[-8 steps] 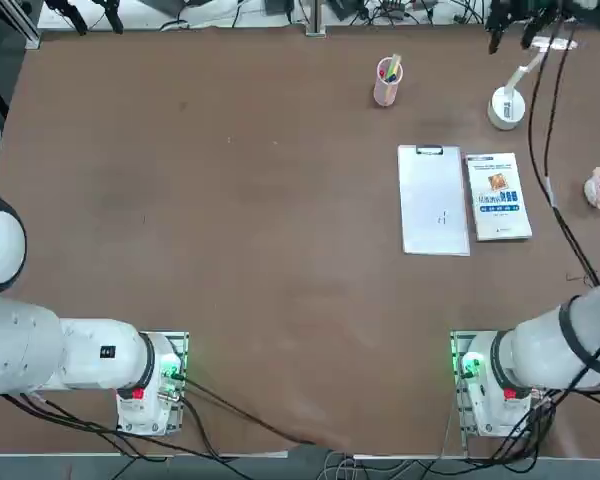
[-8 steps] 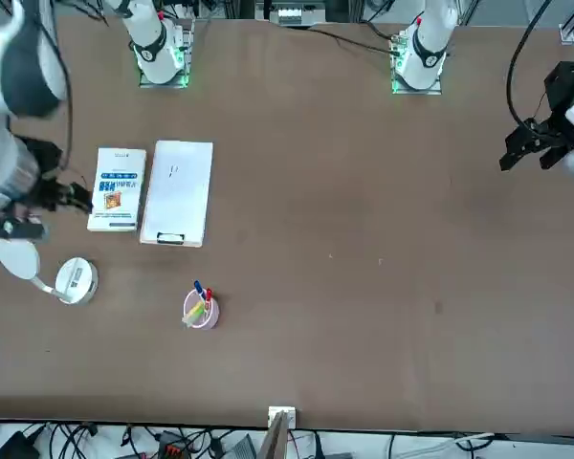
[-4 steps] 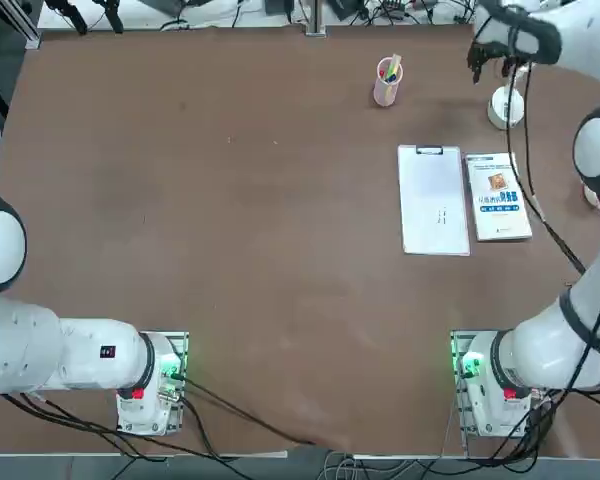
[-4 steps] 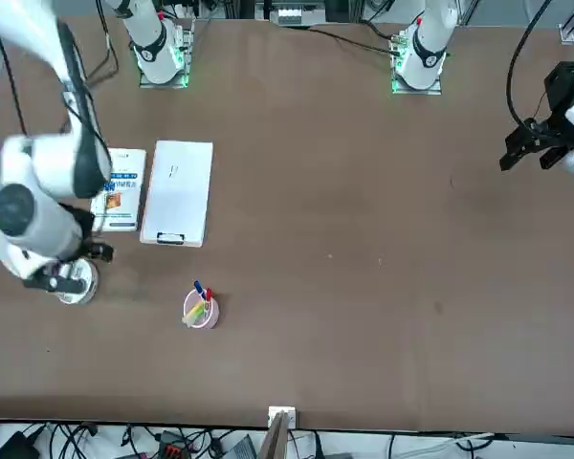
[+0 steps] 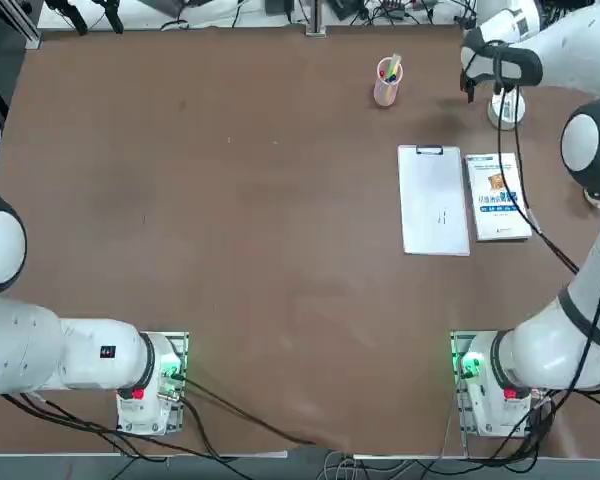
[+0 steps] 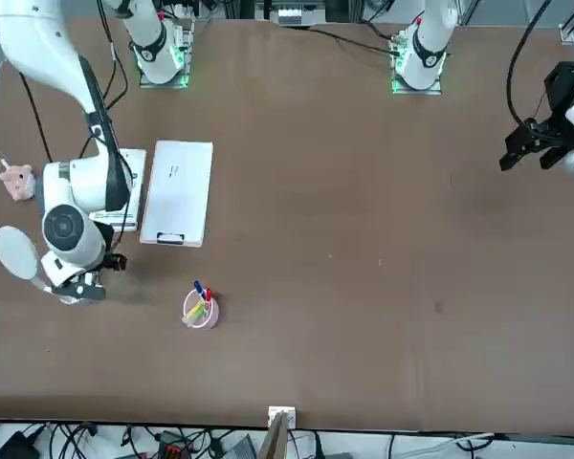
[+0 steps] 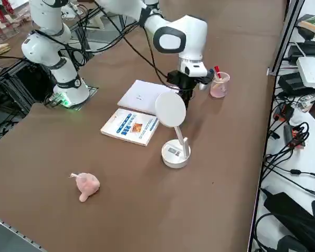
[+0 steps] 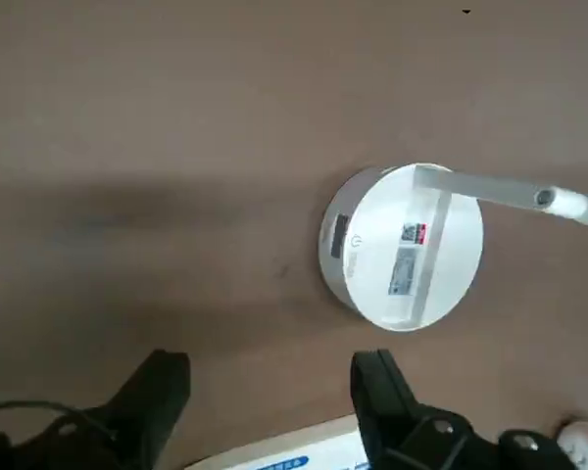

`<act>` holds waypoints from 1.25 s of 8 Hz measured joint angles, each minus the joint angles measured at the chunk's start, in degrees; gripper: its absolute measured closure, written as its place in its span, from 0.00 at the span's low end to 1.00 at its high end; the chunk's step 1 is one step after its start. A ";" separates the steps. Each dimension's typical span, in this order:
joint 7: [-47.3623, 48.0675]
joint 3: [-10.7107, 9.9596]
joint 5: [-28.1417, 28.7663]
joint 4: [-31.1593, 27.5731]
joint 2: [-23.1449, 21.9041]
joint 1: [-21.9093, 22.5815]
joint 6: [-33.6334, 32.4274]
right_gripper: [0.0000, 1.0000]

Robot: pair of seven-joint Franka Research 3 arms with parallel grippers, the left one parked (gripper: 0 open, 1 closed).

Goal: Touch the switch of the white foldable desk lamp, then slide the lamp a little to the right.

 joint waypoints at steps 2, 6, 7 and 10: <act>3.81 -0.02 -5.64 -0.11 2.24 -0.07 0.86 0.00; 5.22 -0.26 -9.75 -0.12 4.94 -0.80 3.75 0.00; 5.25 -0.30 -11.24 -0.11 5.00 -1.10 4.17 0.00; 5.24 -0.35 -12.55 -0.12 6.13 -2.68 7.24 0.00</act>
